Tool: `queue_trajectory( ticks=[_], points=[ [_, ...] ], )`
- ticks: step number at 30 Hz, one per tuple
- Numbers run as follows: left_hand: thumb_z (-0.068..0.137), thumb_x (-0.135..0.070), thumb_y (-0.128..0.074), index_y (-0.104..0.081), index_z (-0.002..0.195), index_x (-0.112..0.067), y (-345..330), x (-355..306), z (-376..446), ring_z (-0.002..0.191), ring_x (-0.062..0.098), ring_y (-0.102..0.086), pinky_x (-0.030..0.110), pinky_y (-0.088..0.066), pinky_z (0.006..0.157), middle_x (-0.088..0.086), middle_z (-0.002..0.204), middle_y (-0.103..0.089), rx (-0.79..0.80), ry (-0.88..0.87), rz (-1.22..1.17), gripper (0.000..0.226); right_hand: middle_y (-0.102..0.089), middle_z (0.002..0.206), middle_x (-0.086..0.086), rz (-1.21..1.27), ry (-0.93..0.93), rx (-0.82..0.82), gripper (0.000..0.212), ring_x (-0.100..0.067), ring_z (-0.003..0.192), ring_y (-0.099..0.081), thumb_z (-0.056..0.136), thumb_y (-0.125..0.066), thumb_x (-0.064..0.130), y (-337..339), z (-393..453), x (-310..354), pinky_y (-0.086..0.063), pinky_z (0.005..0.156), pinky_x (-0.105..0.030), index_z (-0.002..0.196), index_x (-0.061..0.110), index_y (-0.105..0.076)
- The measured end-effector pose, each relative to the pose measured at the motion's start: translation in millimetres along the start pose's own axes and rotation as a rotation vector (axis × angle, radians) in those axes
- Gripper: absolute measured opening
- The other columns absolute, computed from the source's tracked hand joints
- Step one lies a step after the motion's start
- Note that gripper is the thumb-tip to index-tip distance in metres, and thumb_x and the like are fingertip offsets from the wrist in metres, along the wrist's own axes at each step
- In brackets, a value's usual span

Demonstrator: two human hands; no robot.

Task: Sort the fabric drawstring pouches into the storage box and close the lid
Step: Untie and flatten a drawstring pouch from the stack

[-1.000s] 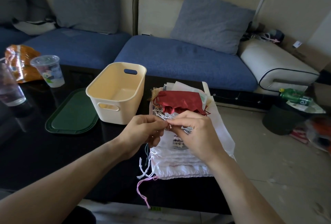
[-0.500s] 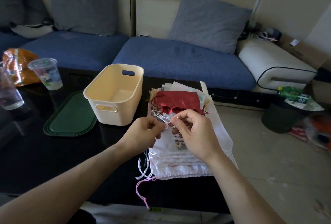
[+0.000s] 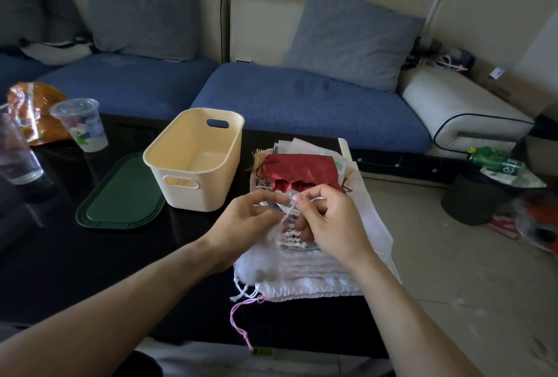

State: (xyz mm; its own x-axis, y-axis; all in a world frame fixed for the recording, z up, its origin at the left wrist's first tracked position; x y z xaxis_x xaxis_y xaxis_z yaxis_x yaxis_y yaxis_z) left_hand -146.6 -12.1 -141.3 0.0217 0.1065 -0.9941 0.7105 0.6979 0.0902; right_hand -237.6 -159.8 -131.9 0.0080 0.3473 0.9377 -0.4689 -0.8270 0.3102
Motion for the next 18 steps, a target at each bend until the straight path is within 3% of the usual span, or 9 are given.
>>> queue_trajectory(
  ticks=[4, 10, 13, 15, 18],
  points=[
    [0.100, -0.005, -0.051, -0.074, 0.100, -0.005, -0.6, -4.3, 1.0, 0.082, 0.011, -0.065, 0.024, -0.050, 0.080, 0.006, 0.086, -0.072, 0.060, 0.005, 0.024, 0.023, -0.068, 0.060, 0.001, -0.061, 0.017, -0.036, 0.016, -0.015, 0.050, -0.059, 0.099, -0.062, 0.029, 7.7, 2.0, -2.1, -0.050, 0.053, -0.039, 0.090, 0.016, -0.065],
    [0.098, -0.024, -0.058, -0.068, 0.086, -0.011, -0.8, -0.8, -1.0, 0.075, 0.015, -0.053, 0.033, -0.041, 0.077, 0.002, 0.078, -0.062, 0.207, 0.046, 0.001, 0.020, -0.068, 0.060, 0.001, -0.041, -0.038, -0.087, 0.016, -0.011, 0.050, -0.061, 0.099, -0.062, 0.025, 14.1, 6.5, -4.6, -0.051, 0.055, -0.025, 0.093, 0.011, -0.067],
    [0.091, -0.030, -0.057, -0.065, 0.084, -0.010, -1.1, -3.9, -3.4, 0.078, 0.027, -0.043, 0.039, -0.036, 0.077, 0.013, 0.082, -0.053, 0.254, 0.041, 0.012, 0.023, -0.067, 0.060, 0.001, -0.011, -0.057, -0.094, 0.017, -0.010, 0.050, -0.060, 0.099, -0.062, 0.025, 12.6, 6.9, -5.9, -0.052, 0.056, -0.026, 0.092, 0.010, -0.066],
    [0.094, -0.028, -0.054, -0.060, 0.084, -0.002, 0.0, -6.4, -4.0, 0.076, 0.026, -0.037, 0.033, -0.035, 0.071, 0.011, 0.080, -0.048, 0.290, 0.017, 0.062, 0.029, -0.067, 0.060, 0.002, 0.012, -0.066, -0.109, 0.019, -0.010, 0.050, -0.060, 0.100, -0.061, 0.026, 11.1, 6.3, -5.8, -0.052, 0.056, -0.027, 0.091, 0.010, -0.066],
    [0.104, -0.018, -0.048, -0.062, 0.087, -0.001, 3.8, -7.4, -2.9, 0.072, 0.012, -0.048, 0.021, -0.040, 0.071, 0.000, 0.075, -0.056, 0.310, -0.017, 0.151, 0.028, -0.067, 0.060, 0.003, 0.025, -0.080, -0.141, 0.023, -0.010, 0.052, -0.060, 0.100, -0.060, 0.028, 9.9, 6.4, -5.7, -0.052, 0.057, -0.029, 0.087, 0.009, -0.064]
  ],
)
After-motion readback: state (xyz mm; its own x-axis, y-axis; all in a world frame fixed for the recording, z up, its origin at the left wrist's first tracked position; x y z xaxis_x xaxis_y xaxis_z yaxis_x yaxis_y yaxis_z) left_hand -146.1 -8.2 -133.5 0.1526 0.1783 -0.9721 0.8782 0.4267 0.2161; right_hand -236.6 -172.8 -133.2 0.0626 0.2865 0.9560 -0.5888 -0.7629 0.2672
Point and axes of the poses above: each hand's wrist, its own z-axis towards the middle knuckle, its own y-axis out of the back of the hand, x = y × z, the point moved 1 cm from there along z, towards the middle knuckle
